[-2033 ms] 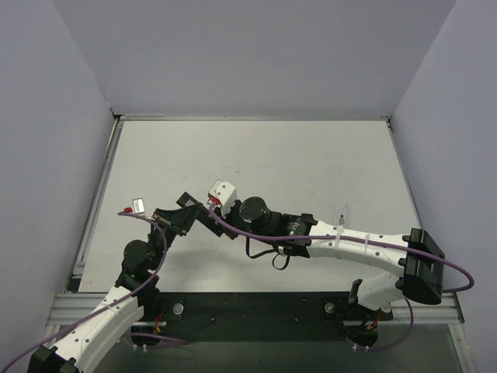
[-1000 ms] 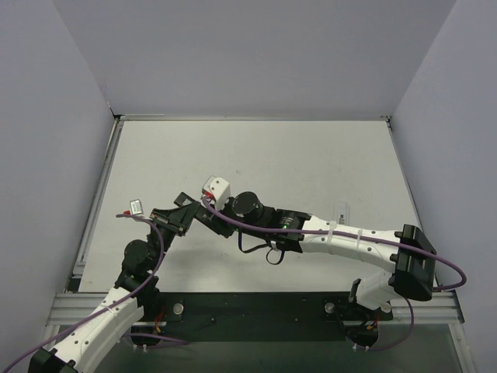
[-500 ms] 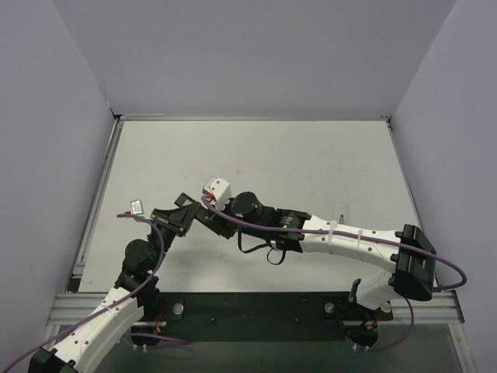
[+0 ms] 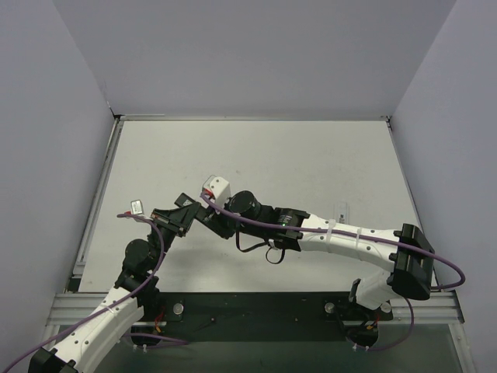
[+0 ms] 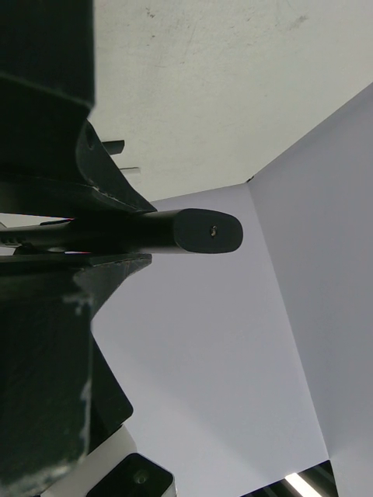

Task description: Load the batteries into the remote control

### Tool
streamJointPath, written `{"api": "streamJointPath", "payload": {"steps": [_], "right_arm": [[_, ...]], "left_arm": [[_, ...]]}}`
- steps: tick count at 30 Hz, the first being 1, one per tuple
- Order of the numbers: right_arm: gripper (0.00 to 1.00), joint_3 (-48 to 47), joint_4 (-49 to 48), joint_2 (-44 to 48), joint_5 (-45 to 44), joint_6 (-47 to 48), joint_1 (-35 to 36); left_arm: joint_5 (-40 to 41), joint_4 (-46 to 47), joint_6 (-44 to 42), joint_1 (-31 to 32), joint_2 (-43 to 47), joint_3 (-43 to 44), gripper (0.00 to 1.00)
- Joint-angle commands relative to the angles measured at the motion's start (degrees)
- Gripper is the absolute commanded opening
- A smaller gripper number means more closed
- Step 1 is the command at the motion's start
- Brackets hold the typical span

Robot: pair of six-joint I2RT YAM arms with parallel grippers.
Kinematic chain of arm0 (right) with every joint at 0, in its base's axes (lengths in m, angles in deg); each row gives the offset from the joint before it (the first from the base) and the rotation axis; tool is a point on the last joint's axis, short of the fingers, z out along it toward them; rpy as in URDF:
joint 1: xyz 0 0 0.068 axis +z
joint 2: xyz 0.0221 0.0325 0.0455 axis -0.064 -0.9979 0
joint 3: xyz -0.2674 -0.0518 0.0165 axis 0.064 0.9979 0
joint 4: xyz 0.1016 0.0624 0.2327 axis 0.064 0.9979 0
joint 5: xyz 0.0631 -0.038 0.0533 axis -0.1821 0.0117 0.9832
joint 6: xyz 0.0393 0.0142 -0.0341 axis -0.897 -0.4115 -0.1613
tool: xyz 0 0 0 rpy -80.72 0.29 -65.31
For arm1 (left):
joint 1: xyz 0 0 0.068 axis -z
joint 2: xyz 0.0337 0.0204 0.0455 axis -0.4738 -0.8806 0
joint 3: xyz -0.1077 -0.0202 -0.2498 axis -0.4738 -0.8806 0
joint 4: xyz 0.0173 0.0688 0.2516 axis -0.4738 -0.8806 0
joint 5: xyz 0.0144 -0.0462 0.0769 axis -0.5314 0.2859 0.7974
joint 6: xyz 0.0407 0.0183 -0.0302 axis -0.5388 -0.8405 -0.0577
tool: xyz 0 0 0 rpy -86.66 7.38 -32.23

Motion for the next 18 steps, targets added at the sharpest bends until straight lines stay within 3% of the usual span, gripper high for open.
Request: {"api": "streamJointPath", "payload": {"steps": [1,9,18], "right_arm": [[0.14,-2.0,1.7,-0.7,-0.5,-1.7,-0.4],[0.18,-1.4,2.3,-0.6,-1.1,-4.0,-1.5],[0.29,-1.2,2.3,-0.5,-1.1,-4.3,-1.6]], "left_arm": [[0.2,4.0,1.3,0.2,0.6,-3.1,0.0],[0.3,3.8,1.6,0.2,0.7,-3.1,0.0],[0.2,4.0,1.8,0.2,0.6,-3.1,0.0]]}}
